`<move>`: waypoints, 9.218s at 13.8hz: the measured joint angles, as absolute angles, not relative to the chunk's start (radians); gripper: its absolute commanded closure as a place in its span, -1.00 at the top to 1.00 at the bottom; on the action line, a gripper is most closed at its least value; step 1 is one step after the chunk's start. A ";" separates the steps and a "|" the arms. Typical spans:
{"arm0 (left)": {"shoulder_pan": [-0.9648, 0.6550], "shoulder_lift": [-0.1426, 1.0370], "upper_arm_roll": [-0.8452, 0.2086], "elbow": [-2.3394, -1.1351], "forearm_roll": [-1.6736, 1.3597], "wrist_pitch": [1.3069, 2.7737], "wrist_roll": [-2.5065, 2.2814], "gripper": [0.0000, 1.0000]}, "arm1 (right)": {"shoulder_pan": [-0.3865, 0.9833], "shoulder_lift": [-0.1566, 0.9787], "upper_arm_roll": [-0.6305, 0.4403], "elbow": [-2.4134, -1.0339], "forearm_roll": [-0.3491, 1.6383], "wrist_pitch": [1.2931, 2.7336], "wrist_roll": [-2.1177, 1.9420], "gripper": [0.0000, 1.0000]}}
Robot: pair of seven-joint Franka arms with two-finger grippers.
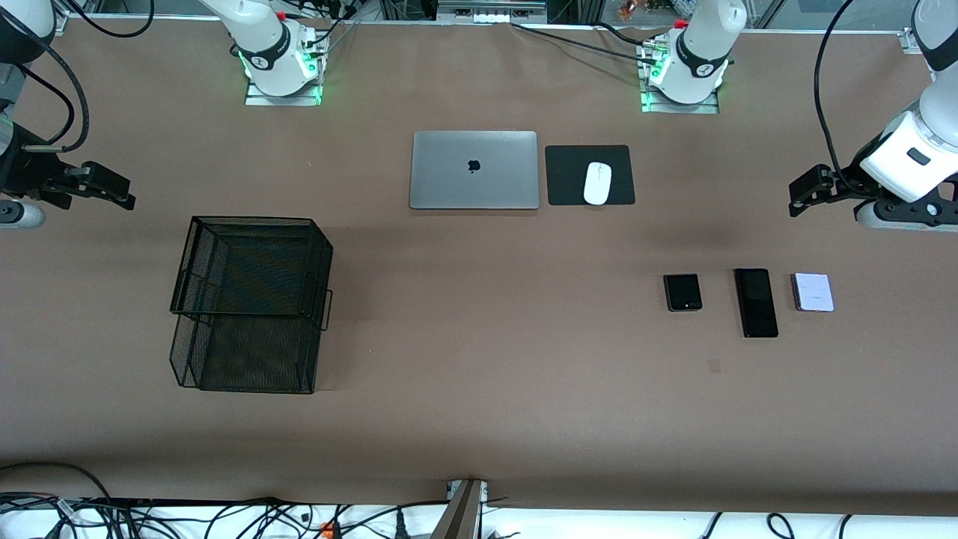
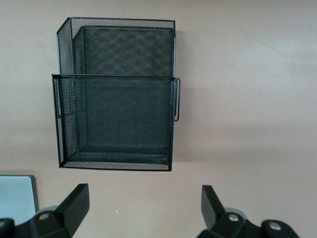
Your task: Place phones with both arms
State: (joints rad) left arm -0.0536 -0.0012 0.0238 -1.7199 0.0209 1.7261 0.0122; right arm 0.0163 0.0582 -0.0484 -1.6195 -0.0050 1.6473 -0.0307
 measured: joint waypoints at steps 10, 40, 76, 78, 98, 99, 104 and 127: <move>-0.053 0.021 0.024 -1.701 0.021 1.700 0.012 1.00 | 0.016 0.058 -0.048 -1.619 -0.005 1.647 -0.031 1.00; -0.075 0.452 -0.030 -2.176 -0.052 2.621 -0.018 1.00 | 0.017 0.058 -0.048 -1.619 -0.005 1.647 -0.031 1.00; -0.698 0.856 -0.092 -1.451 -0.082 2.596 -0.638 -0.16 | 0.019 0.058 -0.048 -1.619 -0.005 1.656 -0.031 1.00; -0.732 0.912 -0.092 -1.444 -0.082 2.687 -0.679 1.00 | 0.019 0.058 -0.048 -1.619 -0.005 1.665 -0.031 1.00; -0.135 0.554 -0.013 -1.425 0.025 1.678 -0.193 1.00 | 0.625 0.401 -0.034 -1.468 -0.004 1.877 0.701 1.00; -0.087 0.554 -0.013 -1.446 0.034 1.680 -0.146 1.00 | 0.669 0.457 -0.034 -1.422 -0.004 1.879 0.759 1.00; 0.043 0.531 -0.014 -1.622 0.074 1.994 -0.048 1.00 | 0.765 0.654 -0.038 -1.352 -0.005 1.971 0.860 1.00; 0.158 0.539 -0.015 -2.091 0.143 2.682 -0.047 1.00 | 0.712 0.744 -0.071 -1.377 -0.005 2.070 0.776 -0.49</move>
State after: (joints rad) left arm 0.1580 0.5390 -0.0150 -2.0907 0.1432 2.6825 -0.0473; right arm 0.7120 0.7436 -0.0708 -1.3774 -0.0047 2.0697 0.7763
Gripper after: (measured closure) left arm 0.000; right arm 0.211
